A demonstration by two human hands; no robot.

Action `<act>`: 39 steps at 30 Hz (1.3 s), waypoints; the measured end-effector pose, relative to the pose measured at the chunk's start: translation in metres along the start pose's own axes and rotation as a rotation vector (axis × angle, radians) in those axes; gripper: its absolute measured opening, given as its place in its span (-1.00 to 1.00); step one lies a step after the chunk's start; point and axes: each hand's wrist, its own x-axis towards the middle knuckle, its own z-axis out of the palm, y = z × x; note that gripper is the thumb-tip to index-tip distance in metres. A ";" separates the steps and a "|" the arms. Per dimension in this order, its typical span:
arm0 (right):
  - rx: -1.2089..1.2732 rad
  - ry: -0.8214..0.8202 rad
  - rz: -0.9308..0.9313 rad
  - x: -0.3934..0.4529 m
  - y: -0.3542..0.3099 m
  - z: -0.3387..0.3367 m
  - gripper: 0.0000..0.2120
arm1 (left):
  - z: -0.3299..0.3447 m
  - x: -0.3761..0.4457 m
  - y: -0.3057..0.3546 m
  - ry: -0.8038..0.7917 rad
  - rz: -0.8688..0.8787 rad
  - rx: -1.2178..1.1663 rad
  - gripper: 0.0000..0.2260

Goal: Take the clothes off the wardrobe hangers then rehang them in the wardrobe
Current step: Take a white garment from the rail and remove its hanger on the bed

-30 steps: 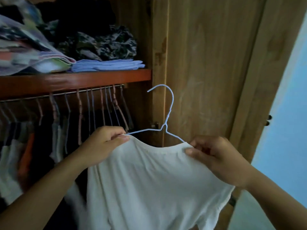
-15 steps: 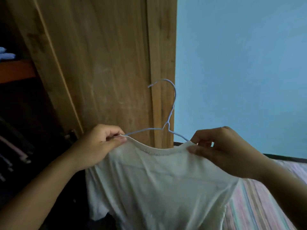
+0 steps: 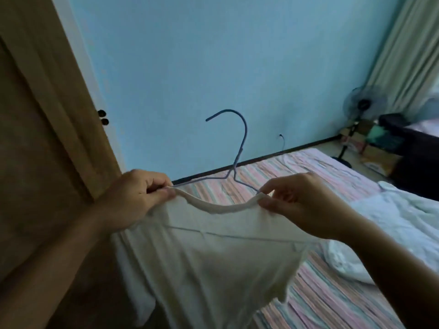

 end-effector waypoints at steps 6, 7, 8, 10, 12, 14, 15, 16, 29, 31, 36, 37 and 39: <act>0.009 -0.008 0.192 -0.055 0.044 -0.014 -0.92 | 0.065 0.057 0.022 -0.203 0.086 -0.035 -0.85; 0.014 -0.012 0.215 -0.062 0.051 -0.017 -0.92 | 0.078 0.069 0.024 -0.233 0.098 -0.031 -0.86; 0.022 -0.020 0.241 -0.068 0.060 -0.018 -0.92 | 0.092 0.081 0.026 -0.261 0.106 -0.024 -0.87; 0.047 -0.026 0.298 -0.078 0.081 -0.020 -0.90 | 0.123 0.106 0.030 -0.308 0.113 -0.008 -0.88; 0.060 -0.018 0.352 -0.087 0.108 -0.018 -0.89 | 0.158 0.130 0.033 -0.342 0.127 0.018 -0.87; 0.055 -0.022 0.409 -0.093 0.140 -0.014 -0.88 | 0.195 0.151 0.034 -0.386 0.123 0.035 -0.84; 0.055 -0.028 0.436 -0.095 0.158 -0.011 -0.88 | 0.214 0.161 0.034 -0.408 0.113 0.046 -0.82; 0.053 -0.035 0.463 -0.096 0.177 -0.007 -0.88 | 0.232 0.171 0.034 -0.429 0.105 0.058 -0.79; 0.030 -0.104 0.853 -0.095 0.443 0.060 -0.87 | 0.490 0.293 0.006 -0.550 0.071 0.285 -0.83; 0.012 -0.110 0.901 -0.098 0.480 0.072 -0.82 | 0.531 0.308 0.005 -0.499 0.123 0.403 -0.81; -0.103 -0.111 1.026 -0.113 0.576 0.122 -0.69 | 0.638 0.329 -0.018 -0.618 0.028 0.378 -0.81; -0.109 -0.109 1.045 -0.116 0.594 0.135 -0.69 | 0.659 0.331 -0.028 -0.637 0.009 0.371 -0.82; -0.116 -0.103 1.082 -0.123 0.627 0.163 -0.73 | 0.698 0.329 -0.046 -0.693 -0.039 0.333 -0.82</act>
